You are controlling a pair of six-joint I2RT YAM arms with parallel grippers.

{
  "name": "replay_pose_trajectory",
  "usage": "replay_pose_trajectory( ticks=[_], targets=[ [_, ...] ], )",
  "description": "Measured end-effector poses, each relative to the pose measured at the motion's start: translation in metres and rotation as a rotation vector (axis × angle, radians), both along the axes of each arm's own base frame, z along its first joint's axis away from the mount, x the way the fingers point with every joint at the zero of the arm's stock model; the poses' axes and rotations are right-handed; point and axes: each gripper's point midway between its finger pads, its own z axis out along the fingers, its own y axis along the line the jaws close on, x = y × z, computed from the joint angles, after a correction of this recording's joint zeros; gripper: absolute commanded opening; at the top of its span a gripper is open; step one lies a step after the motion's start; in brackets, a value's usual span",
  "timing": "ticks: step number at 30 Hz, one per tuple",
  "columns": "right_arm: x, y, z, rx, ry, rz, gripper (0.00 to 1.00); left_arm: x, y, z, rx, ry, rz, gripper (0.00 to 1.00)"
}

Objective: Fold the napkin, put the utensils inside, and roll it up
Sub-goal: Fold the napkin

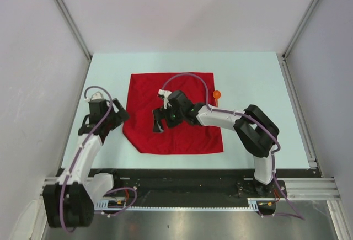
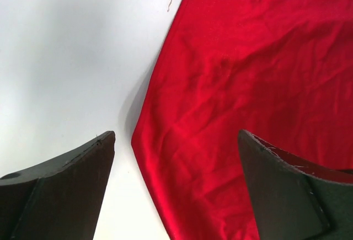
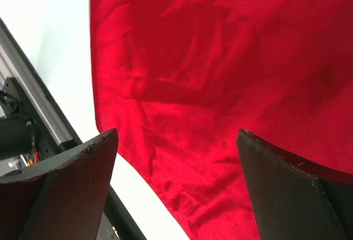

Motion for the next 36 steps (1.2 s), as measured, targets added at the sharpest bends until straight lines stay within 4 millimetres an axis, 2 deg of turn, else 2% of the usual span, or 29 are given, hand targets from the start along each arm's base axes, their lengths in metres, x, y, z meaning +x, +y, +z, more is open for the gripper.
replay_pose_trajectory(
  ticks=[3, 10, 14, 17, 20, 21, 22, 23, 26, 28, 30, 32, 33, 35, 36],
  targets=[
    [0.004, -0.008, -0.002, -0.002, 0.010, -0.032, 0.94, -0.013, -0.005, -0.002, -0.055, -0.043, 0.038, 0.87],
    [0.002, -0.023, -0.003, 0.001, 0.036, -0.078, 0.94, -0.044, -0.021, -0.054, -0.176, 0.081, 0.066, 0.82],
    [0.003, -0.025, -0.003, 0.017, 0.037, -0.093, 0.93, -0.043, -0.029, -0.062, -0.224, 0.098, 0.062, 0.78],
    [0.003, -0.027, -0.004, 0.021, 0.043, -0.106, 0.93, -0.041, -0.033, -0.069, -0.253, 0.109, 0.058, 0.68],
    [0.005, -0.029, -0.003, 0.022, 0.043, -0.117, 0.94, -0.039, -0.038, -0.073, -0.279, 0.107, 0.055, 0.38],
    [0.007, -0.029, -0.002, 0.025, 0.040, -0.122, 0.93, -0.038, -0.038, -0.074, -0.283, 0.106, 0.053, 0.12],
    [0.008, -0.030, -0.001, 0.028, 0.037, -0.126, 0.93, -0.038, -0.038, -0.074, -0.284, 0.105, 0.054, 0.06],
    [0.009, -0.030, -0.001, 0.029, 0.035, -0.129, 0.94, -0.038, -0.038, -0.073, -0.285, 0.104, 0.053, 0.05],
    [0.014, -0.033, -0.001, 0.028, 0.031, -0.144, 0.93, -0.039, -0.037, -0.069, -0.268, 0.101, 0.041, 0.14],
    [0.019, -0.036, -0.001, 0.024, 0.027, -0.160, 0.94, -0.036, -0.037, -0.055, -0.262, 0.080, 0.031, 0.20],
    [0.026, -0.040, -0.005, 0.017, 0.026, -0.183, 0.94, -0.031, -0.036, -0.035, -0.246, 0.052, 0.011, 0.24],
    [0.032, -0.044, -0.015, 0.001, 0.037, -0.208, 0.93, -0.022, -0.035, -0.007, -0.225, 0.002, -0.016, 0.29],
    [0.035, -0.047, -0.021, -0.010, 0.046, -0.221, 0.93, -0.019, -0.035, 0.005, -0.215, -0.019, -0.027, 0.38],
    [0.039, -0.051, -0.034, -0.026, 0.071, -0.244, 0.93, -0.019, -0.034, 0.023, -0.196, -0.050, -0.048, 0.43],
    [0.043, -0.051, -0.032, -0.015, 0.063, -0.253, 0.93, -0.022, -0.034, 0.032, -0.187, -0.062, -0.056, 0.45]
  ],
)
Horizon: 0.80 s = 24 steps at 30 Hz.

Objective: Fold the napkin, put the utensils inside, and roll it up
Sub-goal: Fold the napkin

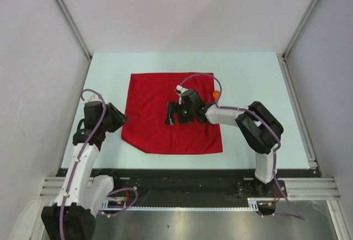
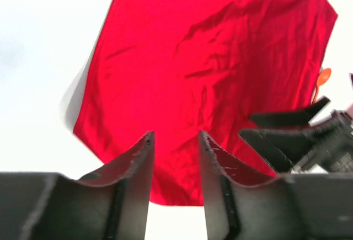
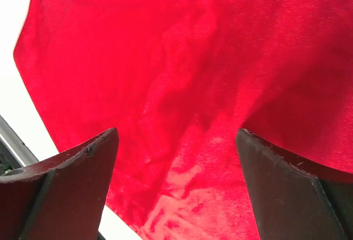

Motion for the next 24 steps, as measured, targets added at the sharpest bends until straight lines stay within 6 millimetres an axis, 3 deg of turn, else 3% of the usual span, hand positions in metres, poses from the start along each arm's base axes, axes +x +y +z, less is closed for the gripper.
replay_pose_trajectory(
  ticks=[6, 7, 9, 12, 18, 24],
  targets=[
    [0.007, -0.003, -0.002, 0.007, 0.003, -0.025, 0.94, -0.018, 0.002, 0.028, 0.040, -0.033, -0.024, 0.57],
    [0.008, -0.002, -0.002, 0.008, 0.002, -0.024, 0.93, -0.018, 0.002, 0.029, 0.045, -0.036, -0.028, 0.61],
    [0.008, -0.002, -0.001, 0.010, 0.001, -0.024, 0.94, -0.019, 0.004, 0.025, 0.057, -0.022, -0.031, 0.79],
    [0.009, -0.002, -0.001, 0.009, 0.001, -0.025, 0.94, -0.020, 0.006, -0.002, 0.061, 0.028, -0.023, 0.85],
    [0.009, -0.001, -0.001, 0.010, 0.000, -0.024, 0.94, -0.040, 0.002, -0.071, 0.004, 0.191, 0.023, 0.82],
    [0.007, -0.003, 0.000, 0.001, 0.003, -0.024, 0.94, -0.042, -0.001, -0.100, -0.048, 0.214, 0.072, 0.74]
  ],
)
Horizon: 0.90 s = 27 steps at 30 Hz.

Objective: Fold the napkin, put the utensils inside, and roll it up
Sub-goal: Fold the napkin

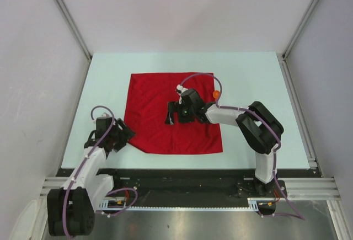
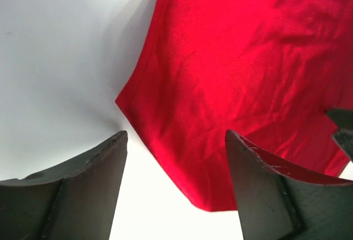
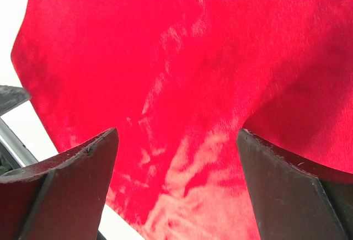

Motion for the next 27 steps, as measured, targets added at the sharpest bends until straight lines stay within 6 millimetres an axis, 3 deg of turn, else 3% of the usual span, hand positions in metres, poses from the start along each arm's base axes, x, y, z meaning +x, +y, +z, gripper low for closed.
replay_pose_trajectory(
  ticks=[3, 4, 6, 7, 10, 13, 18, 21, 27],
  targets=[
    [-0.003, -0.003, 0.002, -0.013, 0.011, 0.000, 0.94, 0.007, -0.002, -0.006, -0.017, -0.002, 0.003, 0.67],
    [-0.004, -0.004, 0.002, -0.015, 0.012, 0.000, 0.94, 0.011, -0.002, -0.007, -0.018, -0.008, 0.002, 0.53],
    [-0.007, -0.005, 0.007, -0.017, 0.012, 0.002, 0.94, 0.017, -0.004, -0.008, -0.026, -0.017, -0.001, 0.38],
    [-0.008, -0.006, 0.011, -0.016, 0.009, 0.002, 0.94, 0.018, -0.004, -0.010, -0.024, -0.011, -0.005, 0.26],
    [-0.007, -0.007, 0.025, -0.005, -0.013, -0.001, 0.94, 0.018, -0.006, -0.014, -0.036, 0.002, -0.006, 0.12],
    [-0.005, -0.008, 0.036, 0.005, -0.038, -0.005, 0.94, 0.023, -0.011, -0.012, -0.046, 0.002, -0.022, 0.10],
    [-0.005, -0.013, 0.042, -0.012, -0.052, -0.019, 0.94, 0.057, -0.045, 0.016, -0.065, -0.049, -0.127, 0.20],
    [-0.005, -0.019, 0.041, -0.032, -0.050, -0.032, 0.95, 0.085, -0.073, 0.037, -0.089, -0.101, -0.191, 0.55],
    [-0.009, -0.034, 0.038, -0.074, -0.057, -0.069, 0.95, 0.112, -0.119, 0.063, -0.136, -0.149, -0.290, 0.78]
  ],
)
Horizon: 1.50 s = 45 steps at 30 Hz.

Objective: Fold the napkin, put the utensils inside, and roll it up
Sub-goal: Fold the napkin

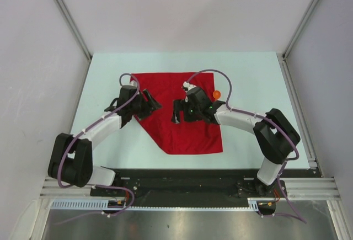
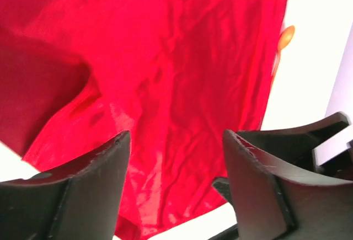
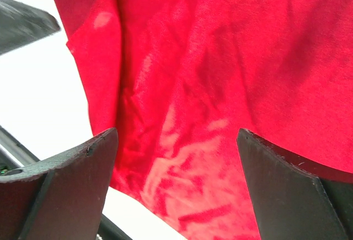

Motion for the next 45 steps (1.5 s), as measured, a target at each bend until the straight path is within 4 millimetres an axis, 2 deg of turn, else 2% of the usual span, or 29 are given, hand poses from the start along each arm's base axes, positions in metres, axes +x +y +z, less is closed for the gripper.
replay_pose_trajectory(
  ticks=[3, 6, 7, 10, 12, 14, 16, 18, 20, 23, 28, 36, 39, 45],
  targets=[
    [-0.002, -0.009, 0.005, -0.023, -0.032, -0.004, 0.92, 0.008, -0.003, 0.016, 0.004, -0.037, -0.015, 0.82],
    [-0.005, -0.005, 0.021, -0.040, -0.113, 0.046, 0.90, 0.011, 0.009, 0.030, 0.029, -0.065, -0.013, 0.83],
    [-0.009, -0.001, 0.027, -0.047, -0.146, 0.079, 0.86, 0.012, 0.017, 0.038, 0.033, -0.075, -0.003, 0.84],
    [-0.023, 0.026, 0.043, -0.061, -0.237, 0.204, 0.78, 0.016, 0.058, 0.064, 0.069, -0.121, 0.053, 0.89],
    [-0.031, 0.050, 0.053, -0.070, -0.302, 0.279, 0.74, 0.017, 0.088, 0.084, 0.118, -0.159, 0.101, 0.90],
    [-0.035, 0.077, 0.059, -0.073, -0.355, 0.340, 0.69, 0.017, 0.111, 0.102, 0.172, -0.193, 0.126, 0.91],
    [-0.037, 0.108, 0.056, -0.076, -0.397, 0.393, 0.66, 0.016, 0.126, 0.120, 0.229, -0.229, 0.133, 0.91],
    [-0.039, 0.128, 0.043, -0.091, -0.407, 0.426, 0.64, 0.015, 0.135, 0.130, 0.273, -0.262, 0.136, 0.91],
    [-0.039, 0.141, 0.023, -0.119, -0.405, 0.452, 0.61, 0.010, 0.141, 0.132, 0.306, -0.266, 0.137, 0.91],
    [-0.037, 0.149, -0.005, -0.169, -0.391, 0.478, 0.59, 0.007, 0.152, 0.129, 0.354, -0.262, 0.152, 0.91],
    [-0.027, 0.165, -0.029, -0.201, -0.389, 0.493, 0.55, 0.000, 0.167, 0.117, 0.419, -0.253, 0.193, 0.92],
    [-0.012, 0.177, -0.043, -0.245, -0.415, 0.468, 0.45, -0.005, 0.174, 0.106, 0.460, -0.250, 0.205, 0.91],
    [-0.009, 0.177, -0.046, -0.261, -0.414, 0.461, 0.38, -0.004, 0.174, 0.107, 0.461, -0.256, 0.207, 0.92],
    [-0.008, 0.177, -0.050, -0.278, -0.412, 0.461, 0.30, -0.002, 0.176, 0.108, 0.461, -0.265, 0.214, 0.92]
  ],
)
